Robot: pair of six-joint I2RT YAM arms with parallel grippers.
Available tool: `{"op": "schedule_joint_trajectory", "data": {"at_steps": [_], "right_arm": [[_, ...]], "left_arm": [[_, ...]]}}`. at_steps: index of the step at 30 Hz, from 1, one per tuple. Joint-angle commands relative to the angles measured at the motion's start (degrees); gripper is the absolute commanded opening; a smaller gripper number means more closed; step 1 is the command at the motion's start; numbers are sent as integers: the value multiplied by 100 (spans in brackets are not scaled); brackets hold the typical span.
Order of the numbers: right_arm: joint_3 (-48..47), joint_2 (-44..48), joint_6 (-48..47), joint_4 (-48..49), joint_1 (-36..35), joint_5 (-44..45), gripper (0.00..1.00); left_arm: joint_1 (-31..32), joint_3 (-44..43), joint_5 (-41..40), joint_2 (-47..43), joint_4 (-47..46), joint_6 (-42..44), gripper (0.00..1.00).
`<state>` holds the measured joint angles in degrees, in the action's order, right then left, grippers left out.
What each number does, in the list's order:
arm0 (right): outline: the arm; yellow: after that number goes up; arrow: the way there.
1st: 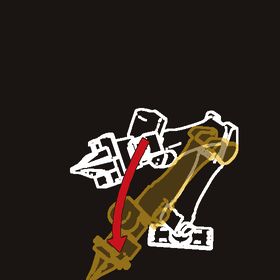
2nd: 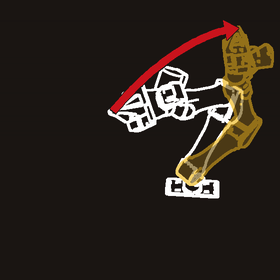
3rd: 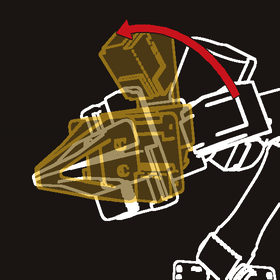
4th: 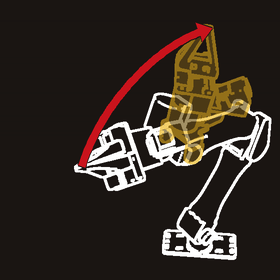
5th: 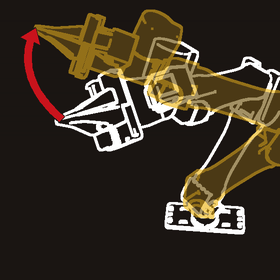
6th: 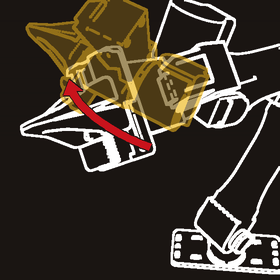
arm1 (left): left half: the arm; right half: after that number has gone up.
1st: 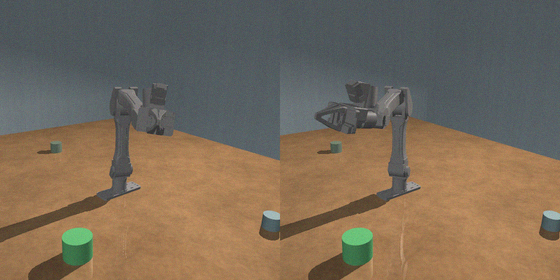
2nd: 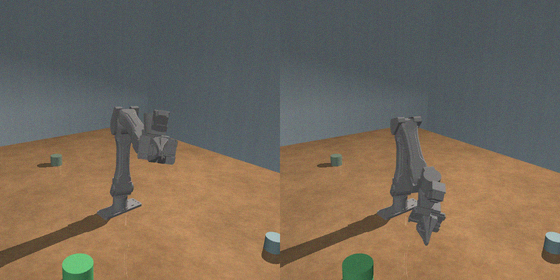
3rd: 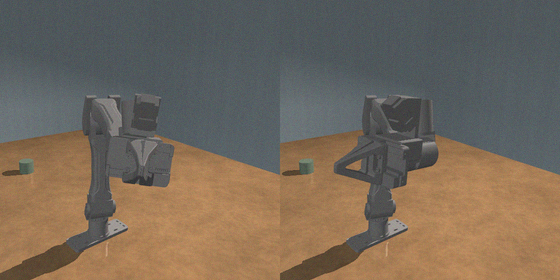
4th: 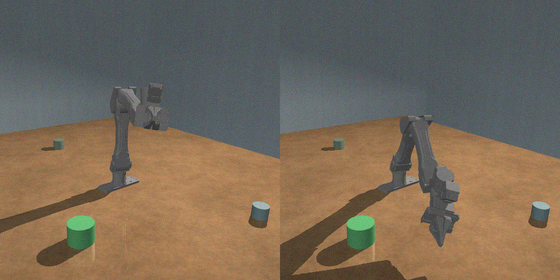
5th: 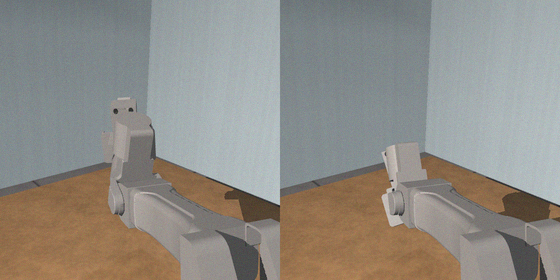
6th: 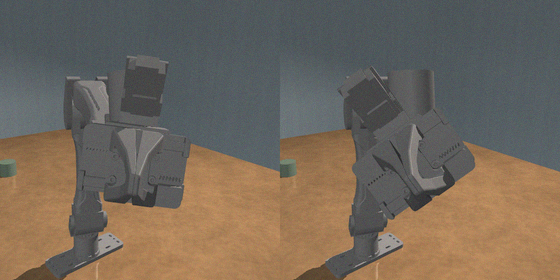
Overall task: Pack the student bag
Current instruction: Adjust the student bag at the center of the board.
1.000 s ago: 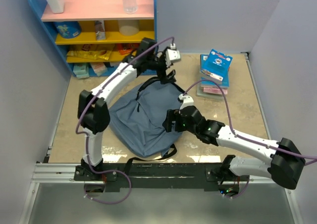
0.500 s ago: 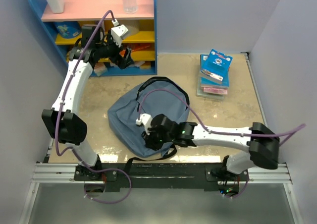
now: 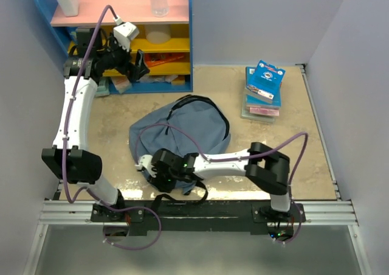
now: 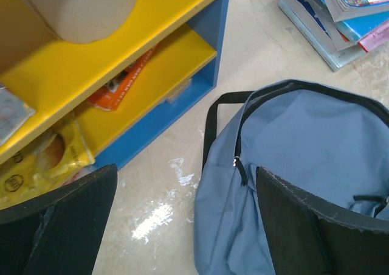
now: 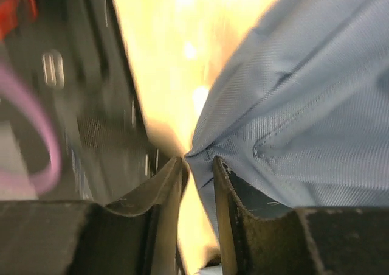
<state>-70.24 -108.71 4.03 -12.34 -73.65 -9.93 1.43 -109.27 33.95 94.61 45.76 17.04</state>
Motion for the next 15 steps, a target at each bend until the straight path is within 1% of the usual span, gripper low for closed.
{"op": "schedule_joint_trajectory", "data": {"at_steps": [1, 2, 4, 5, 7, 8, 9, 10, 11, 12, 13, 14, 15], "right_arm": [[-981, -973, 185, 1040, -9, 587, 28], [-1375, -1142, 255, 1162, -9, 702, 27], [-1798, -1485, 361, 1146, -1, 886, 31], [-2009, -1487, 431, 1129, -1, 931, 33], [-1994, -1312, 563, 1155, 17, 1176, 39], [-1889, -989, 607, 1163, 43, 1335, 45], [-1888, -838, 660, 1111, 174, 1362, 61], [-1888, -654, 791, 1006, 271, 1397, 67], [-1906, -295, 853, 770, 376, 1432, 71], [-1889, -57, 941, 672, 612, 1468, 76], [-1836, 163, 1176, 584, 771, 1451, 77], [-1609, 661, 1309, 462, 1121, 1398, 78], [-1424, 875, 1441, 469, 1325, 1276, 78]], "left_arm": [[-317, -314, -12, -311, 381, 18, 100], [-397, -279, 14, -320, 416, 45, 100], [-705, -139, 120, -303, 434, 98, 100], [-801, -121, 190, -242, 451, 124, 100], [-943, -86, 243, -171, 688, 317, 100], [-943, -16, 243, -145, 724, 361, 100], [-943, 81, 278, -170, 681, 396, 100], [-943, 308, 304, -197, 602, 379, 100], [-943, 441, 392, -275, 383, 344, 99], [-934, 555, 480, -311, 286, 266, 93], [-925, 756, 594, -346, 189, 213, 88], [-917, 845, 760, -407, 23, 125, 79], [-838, 933, 797, -452, -40, 46, 75]]}}
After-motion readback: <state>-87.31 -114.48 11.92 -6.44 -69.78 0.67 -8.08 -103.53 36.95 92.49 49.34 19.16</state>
